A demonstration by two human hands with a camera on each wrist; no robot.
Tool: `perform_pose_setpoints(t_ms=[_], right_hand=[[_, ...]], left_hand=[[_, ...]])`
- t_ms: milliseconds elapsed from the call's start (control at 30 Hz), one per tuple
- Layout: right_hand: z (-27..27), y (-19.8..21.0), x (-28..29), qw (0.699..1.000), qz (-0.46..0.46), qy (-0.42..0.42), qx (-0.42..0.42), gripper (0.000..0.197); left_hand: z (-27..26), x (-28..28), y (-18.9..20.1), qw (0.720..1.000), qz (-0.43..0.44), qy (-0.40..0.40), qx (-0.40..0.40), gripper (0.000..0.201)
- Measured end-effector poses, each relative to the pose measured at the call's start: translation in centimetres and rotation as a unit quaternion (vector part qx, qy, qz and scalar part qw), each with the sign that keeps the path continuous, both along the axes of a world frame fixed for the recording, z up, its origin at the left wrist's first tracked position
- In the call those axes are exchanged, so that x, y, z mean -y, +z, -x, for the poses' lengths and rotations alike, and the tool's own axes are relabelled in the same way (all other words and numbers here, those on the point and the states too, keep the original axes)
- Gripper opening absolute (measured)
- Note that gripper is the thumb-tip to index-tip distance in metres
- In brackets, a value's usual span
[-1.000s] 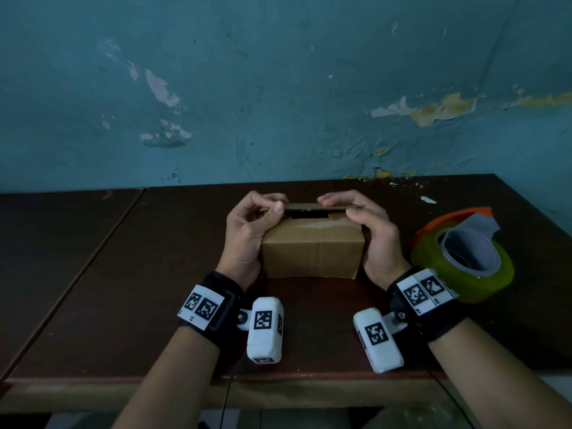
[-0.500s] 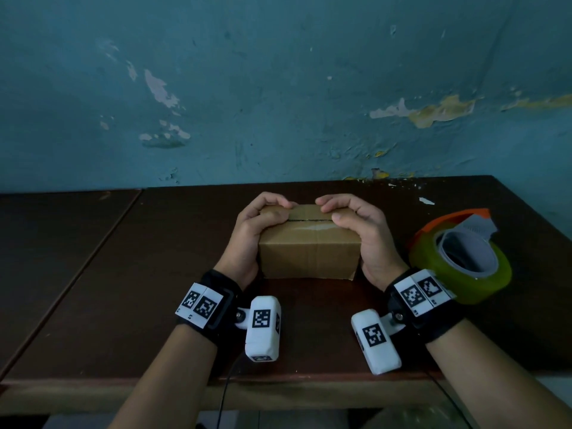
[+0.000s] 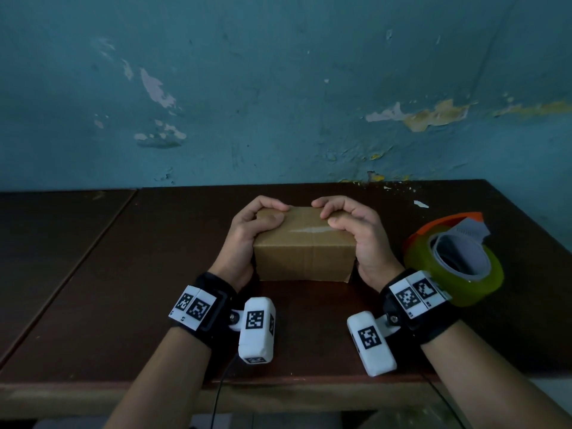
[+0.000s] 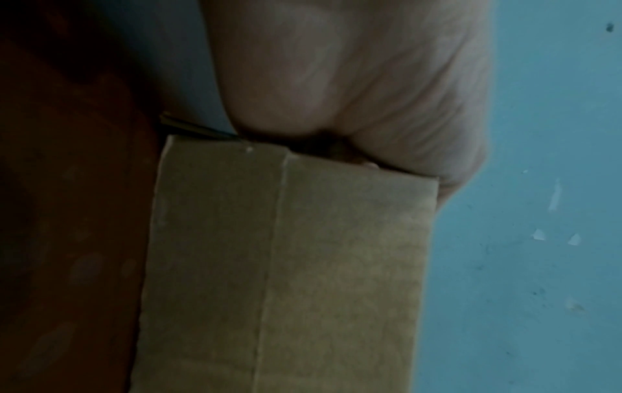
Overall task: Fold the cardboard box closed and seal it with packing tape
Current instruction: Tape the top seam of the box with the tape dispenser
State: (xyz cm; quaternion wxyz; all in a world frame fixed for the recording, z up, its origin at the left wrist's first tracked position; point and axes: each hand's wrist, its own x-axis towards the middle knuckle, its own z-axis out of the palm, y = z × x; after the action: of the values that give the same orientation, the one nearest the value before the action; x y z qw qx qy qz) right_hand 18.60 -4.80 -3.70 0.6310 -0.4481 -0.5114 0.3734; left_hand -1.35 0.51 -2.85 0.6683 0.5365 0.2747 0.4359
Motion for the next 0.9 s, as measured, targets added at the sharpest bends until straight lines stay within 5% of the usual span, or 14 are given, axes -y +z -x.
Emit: perform_pose_setpoints(t_ms=[300,600,700,767,833,900], right_hand=[[-1.8,2.8,0.6,0.995,0.034,0.034,0.092,0.021],[-4.9,7.0,2.0,0.978,0.004,-0.096,0.186,0.018],[-6.9,8.9,3.2,0.923,0.011,-0.205,0.325,0.01],[-8.4,10.1,4.3,0.857,0.057,-0.277,0.431,0.006],[-9.8,11.0,5.3,0.788,0.144,-0.318,0.507,0.02],[-10.4,11.8,6.2,0.769,0.254,-0.296,0.507,0.038]], left_hand=[[-0.1,0.1,0.4,1.0,0.011,-0.003,0.007,0.012],[-0.2,0.3,0.5,1.0,0.015,-0.003,0.016,0.012],[-0.2,0.2,0.5,1.0,0.014,-0.002,0.013,0.016],[-0.3,0.2,0.5,1.0,0.014,0.0,0.008,0.016],[-0.3,0.2,0.5,1.0,0.013,0.0,0.005,0.016],[-0.3,0.2,0.5,1.0,0.013,-0.001,0.007,0.016]])
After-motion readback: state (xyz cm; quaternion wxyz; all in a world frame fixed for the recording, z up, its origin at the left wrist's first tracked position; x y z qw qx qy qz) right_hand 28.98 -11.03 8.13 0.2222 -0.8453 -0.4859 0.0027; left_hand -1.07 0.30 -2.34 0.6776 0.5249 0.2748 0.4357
